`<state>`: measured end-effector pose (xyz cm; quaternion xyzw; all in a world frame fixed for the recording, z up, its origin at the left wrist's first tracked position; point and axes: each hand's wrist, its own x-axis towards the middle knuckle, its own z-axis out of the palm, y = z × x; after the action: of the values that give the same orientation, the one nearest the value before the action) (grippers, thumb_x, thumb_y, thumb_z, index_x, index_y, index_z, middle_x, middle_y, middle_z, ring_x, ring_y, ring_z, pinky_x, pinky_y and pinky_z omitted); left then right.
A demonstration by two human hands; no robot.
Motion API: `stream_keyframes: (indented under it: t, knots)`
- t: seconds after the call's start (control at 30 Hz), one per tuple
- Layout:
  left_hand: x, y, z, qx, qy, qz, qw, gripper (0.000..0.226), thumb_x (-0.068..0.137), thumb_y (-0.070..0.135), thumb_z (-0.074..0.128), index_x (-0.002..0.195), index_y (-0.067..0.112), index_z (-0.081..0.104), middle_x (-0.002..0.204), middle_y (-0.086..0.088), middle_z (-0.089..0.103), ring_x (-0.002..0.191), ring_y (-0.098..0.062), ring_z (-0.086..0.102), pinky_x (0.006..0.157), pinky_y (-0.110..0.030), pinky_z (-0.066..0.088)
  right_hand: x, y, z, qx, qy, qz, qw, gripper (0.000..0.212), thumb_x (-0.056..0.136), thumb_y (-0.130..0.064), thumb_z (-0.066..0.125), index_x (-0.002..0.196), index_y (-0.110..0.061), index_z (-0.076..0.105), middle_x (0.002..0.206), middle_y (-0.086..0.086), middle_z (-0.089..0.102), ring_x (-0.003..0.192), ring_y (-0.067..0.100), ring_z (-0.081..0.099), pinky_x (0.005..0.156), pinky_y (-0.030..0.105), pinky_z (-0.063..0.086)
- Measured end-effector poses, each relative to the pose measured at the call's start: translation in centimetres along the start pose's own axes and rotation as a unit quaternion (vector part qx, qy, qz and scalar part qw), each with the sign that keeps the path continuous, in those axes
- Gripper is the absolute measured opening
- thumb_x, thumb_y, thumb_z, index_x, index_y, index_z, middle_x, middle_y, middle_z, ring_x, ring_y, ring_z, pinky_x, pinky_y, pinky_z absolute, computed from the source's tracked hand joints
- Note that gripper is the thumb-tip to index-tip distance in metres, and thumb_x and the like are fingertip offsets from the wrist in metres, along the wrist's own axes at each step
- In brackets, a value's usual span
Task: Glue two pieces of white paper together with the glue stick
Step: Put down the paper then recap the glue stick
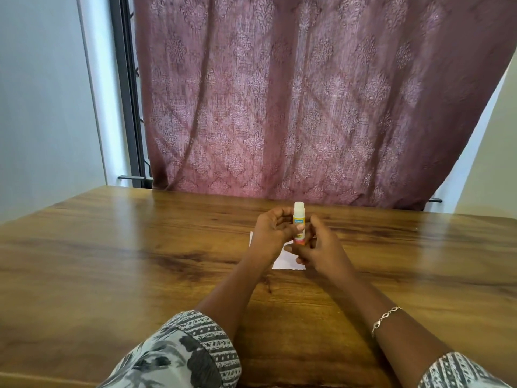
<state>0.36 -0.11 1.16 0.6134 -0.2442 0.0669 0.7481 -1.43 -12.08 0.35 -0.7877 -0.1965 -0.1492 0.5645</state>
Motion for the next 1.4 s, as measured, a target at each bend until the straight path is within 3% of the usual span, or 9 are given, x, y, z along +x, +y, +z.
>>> stream_keyframes:
  t: [0.17, 0.33, 0.63, 0.73, 0.83, 1.03, 1.17, 1.27, 1.4]
  knots:
    - [0.3, -0.1, -0.2, 0.036, 0.021, 0.0, 0.999, 0.024, 0.079, -0.01, 0.06, 0.094, 0.008, 0.059, 0.083, -0.009, 0.064, 0.076, -0.022, 0.058, 0.069, -0.029, 0.047, 0.1, 0.3, -0.1, 0.069, -0.028, 0.02, 0.997, 0.041, 0.082, 0.013, 0.051, 0.102, -0.022, 0.05, 0.083, 0.008, 0.06, 0.058, 0.013, 0.065, 0.052, 0.024, 0.054]
    - [0.2, 0.0, -0.1, 0.035, 0.005, 0.003, 0.999, 0.031, 0.08, -0.01, 0.058, 0.111, -0.007, 0.056, 0.087, -0.006, 0.065, 0.072, -0.004, 0.065, 0.073, -0.018, 0.054, 0.3, 0.4, -0.1, 0.043, -0.018, 0.006, 0.999, 0.039, 0.076, 0.008, 0.064, 0.09, -0.024, 0.048, 0.074, 0.001, 0.055, 0.048, 0.007, 0.058, 0.049, 0.023, 0.051]
    - [0.2, 0.0, -0.2, 0.035, 0.02, -0.003, 0.999, 0.028, 0.079, -0.01, 0.059, 0.106, -0.001, 0.056, 0.082, -0.009, 0.062, 0.069, -0.014, 0.057, 0.058, -0.018, 0.048, 0.5, 0.9, -0.1, 0.133, -0.042, 0.021, 0.99, 0.046, 0.077, 0.018, 0.054, 0.098, -0.023, 0.053, 0.078, 0.011, 0.061, 0.061, 0.02, 0.062, 0.056, 0.028, 0.052]
    - [0.2, 0.0, 0.0, 0.027, 0.012, -0.002, 1.0, 0.03, 0.078, -0.01, 0.06, 0.107, -0.003, 0.056, 0.088, -0.011, 0.064, 0.077, -0.014, 0.062, 0.072, -0.02, 0.053, 0.6, 0.7, -0.3, 0.063, -0.027, 0.011, 0.998, 0.038, 0.072, 0.012, 0.065, 0.095, -0.015, 0.05, 0.074, 0.008, 0.056, 0.056, 0.016, 0.057, 0.05, 0.026, 0.05]
    - [0.1, 0.0, 0.0, 0.016, 0.005, -0.001, 1.0, 0.027, 0.078, -0.009, 0.062, 0.101, 0.004, 0.058, 0.087, -0.007, 0.066, 0.077, -0.011, 0.065, 0.074, -0.019, 0.055, 0.4, 0.9, -0.2, 0.011, -0.011, 0.01, 1.0, 0.04, 0.069, 0.004, 0.072, 0.098, -0.007, 0.047, 0.069, 0.003, 0.054, 0.052, 0.006, 0.052, 0.05, 0.029, 0.045]
    - [0.1, -0.2, -0.1, 0.066, 0.016, 0.007, 0.998, 0.03, 0.077, -0.009, 0.063, 0.087, 0.019, 0.058, 0.075, -0.003, 0.063, 0.061, -0.003, 0.058, 0.056, -0.014, 0.047, 0.0, 1.1, -0.4, 0.09, -0.034, 0.015, 0.995, 0.04, 0.081, 0.015, 0.048, 0.1, -0.02, 0.054, 0.079, 0.006, 0.062, 0.06, 0.013, 0.06, 0.052, 0.021, 0.048]
    - [-0.1, -0.2, 0.0, 0.054, 0.009, 0.008, 0.998, 0.027, 0.078, -0.01, 0.061, 0.093, 0.012, 0.057, 0.081, -0.004, 0.064, 0.066, -0.003, 0.063, 0.067, -0.018, 0.052, 0.1, 1.2, -0.3, 0.054, -0.022, 0.004, 0.998, 0.033, 0.077, 0.009, 0.061, 0.1, -0.013, 0.052, 0.074, 0.006, 0.058, 0.06, 0.016, 0.057, 0.051, 0.02, 0.047]
    - [0.0, -0.4, 0.2, 0.047, 0.001, 0.001, 0.999, 0.027, 0.078, -0.01, 0.061, 0.097, 0.008, 0.056, 0.083, -0.003, 0.064, 0.067, -0.001, 0.066, 0.07, -0.015, 0.054, -0.1, 1.1, -0.3, -0.001, 0.0, -0.009, 1.0, 0.032, 0.071, 0.002, 0.07, 0.085, -0.017, 0.049, 0.068, -0.003, 0.055, 0.058, 0.006, 0.051, 0.05, 0.017, 0.043]
    - [0.0, -0.7, 0.3, 0.081, 0.023, 0.012, 0.996, 0.03, 0.076, -0.009, 0.063, 0.087, 0.018, 0.057, 0.082, -0.01, 0.062, 0.073, -0.015, 0.061, 0.074, -0.028, 0.051, -0.2, 1.3, -0.3, -0.023, -0.003, -0.014, 1.0, 0.028, 0.079, 0.008, 0.057, 0.093, -0.016, 0.051, 0.078, 0.006, 0.061, 0.061, 0.011, 0.062, 0.051, 0.02, 0.049]
